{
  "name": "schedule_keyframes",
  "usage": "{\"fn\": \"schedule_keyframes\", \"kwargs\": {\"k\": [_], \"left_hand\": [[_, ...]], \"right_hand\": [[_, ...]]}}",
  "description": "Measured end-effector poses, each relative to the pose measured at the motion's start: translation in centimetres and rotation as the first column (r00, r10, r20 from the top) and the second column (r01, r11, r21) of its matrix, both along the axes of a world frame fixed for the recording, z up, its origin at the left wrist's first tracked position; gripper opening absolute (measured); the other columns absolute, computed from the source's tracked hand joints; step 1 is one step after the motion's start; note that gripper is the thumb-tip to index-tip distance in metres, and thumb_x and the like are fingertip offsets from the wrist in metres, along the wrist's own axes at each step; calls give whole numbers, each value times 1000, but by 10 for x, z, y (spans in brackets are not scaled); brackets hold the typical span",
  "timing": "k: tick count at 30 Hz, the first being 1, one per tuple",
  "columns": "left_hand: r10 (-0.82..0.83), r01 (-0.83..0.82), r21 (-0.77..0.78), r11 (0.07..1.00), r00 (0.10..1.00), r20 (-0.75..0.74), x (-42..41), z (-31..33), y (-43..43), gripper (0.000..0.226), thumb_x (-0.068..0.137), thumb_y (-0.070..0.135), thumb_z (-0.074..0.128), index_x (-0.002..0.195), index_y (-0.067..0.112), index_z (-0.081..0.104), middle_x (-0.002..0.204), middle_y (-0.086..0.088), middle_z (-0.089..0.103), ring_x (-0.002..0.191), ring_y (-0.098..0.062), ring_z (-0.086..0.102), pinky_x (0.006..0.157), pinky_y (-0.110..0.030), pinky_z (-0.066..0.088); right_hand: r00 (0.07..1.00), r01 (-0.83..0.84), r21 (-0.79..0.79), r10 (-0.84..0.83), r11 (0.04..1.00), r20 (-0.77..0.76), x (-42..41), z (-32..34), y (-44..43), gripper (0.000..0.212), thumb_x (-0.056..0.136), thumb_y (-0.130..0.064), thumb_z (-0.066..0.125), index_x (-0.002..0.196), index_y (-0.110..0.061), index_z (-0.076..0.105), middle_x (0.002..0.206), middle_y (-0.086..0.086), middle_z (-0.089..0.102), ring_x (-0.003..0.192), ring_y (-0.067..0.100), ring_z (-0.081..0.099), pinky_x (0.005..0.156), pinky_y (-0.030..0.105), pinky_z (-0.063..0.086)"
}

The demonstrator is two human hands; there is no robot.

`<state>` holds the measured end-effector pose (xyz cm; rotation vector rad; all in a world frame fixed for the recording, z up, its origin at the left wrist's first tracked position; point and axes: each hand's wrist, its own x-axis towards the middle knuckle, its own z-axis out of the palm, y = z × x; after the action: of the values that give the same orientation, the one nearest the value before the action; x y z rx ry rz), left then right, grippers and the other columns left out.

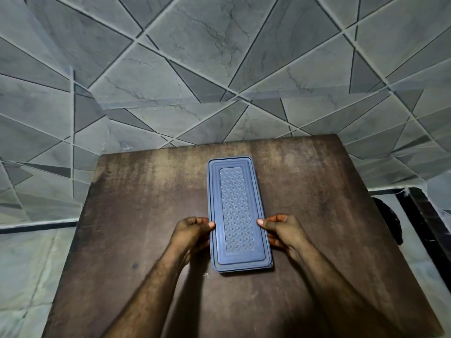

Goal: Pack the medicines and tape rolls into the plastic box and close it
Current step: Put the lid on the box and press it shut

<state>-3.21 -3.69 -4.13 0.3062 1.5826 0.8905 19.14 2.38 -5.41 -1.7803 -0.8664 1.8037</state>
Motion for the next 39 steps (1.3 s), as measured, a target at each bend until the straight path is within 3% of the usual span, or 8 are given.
{"fn": "schedule_keyframes", "kwargs": {"k": [3,8,16,21,24,28,34,39], "left_hand": [[10,-11,-11,1000,1000,-24,1,-4,7,5,86,2,66,83,6,66,66,-6,67,57,-14,61,58,-25,56],[44,-50,-28,998,985,-166,2,-17,11,4,82,4,71,83,3,67,81,-18,69,74,-27,64,76,-40,58],[-13,12,-10,1000,999,-37,-8,-15,20,6,83,4,70,80,5,65,60,-3,64,60,-16,59,63,-28,54],[4,-2,57,998,999,-40,-18,-14,59,8,83,7,71,79,9,64,78,-13,63,75,-22,58,76,-34,51],[-23,26,67,997,998,-53,-23,-18,77,10,81,9,73,78,10,64,85,-17,56,80,-24,52,72,-33,48],[-4,8,47,999,997,-83,-27,-27,84,13,78,9,76,87,7,67,85,-16,63,80,-24,58,73,-33,51],[35,-27,53,998,986,-165,-21,-31,89,25,79,2,74,65,12,55,62,-6,56,57,-17,53,53,-22,46],[-4,4,-3,1000,999,-49,-31,-27,91,15,78,5,75,74,11,63,67,-4,64,66,-15,59,67,-28,52]], "right_hand": [[1000,23,2,-23,1000,13,-2,-2,3,20,75,-13,79,75,-12,60,75,8,67,70,19,59,75,35,53],[993,40,60,-47,997,113,-5,-9,5,21,77,-10,77,72,-10,57,64,6,62,55,15,54,56,26,49],[999,-16,-8,16,1000,46,0,-8,17,18,74,-16,81,76,-13,63,64,0,66,58,11,56,56,23,48],[998,21,61,-25,998,65,-16,-9,56,22,74,-21,81,73,-14,60,66,3,64,56,11,53,55,22,47],[996,18,81,-24,997,85,-24,-13,77,22,72,-23,82,73,-14,61,69,5,66,58,12,54,55,23,47],[996,24,74,-30,997,80,-28,-18,85,21,73,-20,81,76,-11,62,74,9,67,65,16,57,60,26,49],[980,49,120,-71,992,188,-32,-31,89,25,70,-18,82,67,-8,59,62,8,61,59,20,55,59,31,50],[995,42,53,-46,998,85,-29,-29,93,18,73,-14,80,74,-10,62,65,4,65,58,13,55,56,24,48]]}}
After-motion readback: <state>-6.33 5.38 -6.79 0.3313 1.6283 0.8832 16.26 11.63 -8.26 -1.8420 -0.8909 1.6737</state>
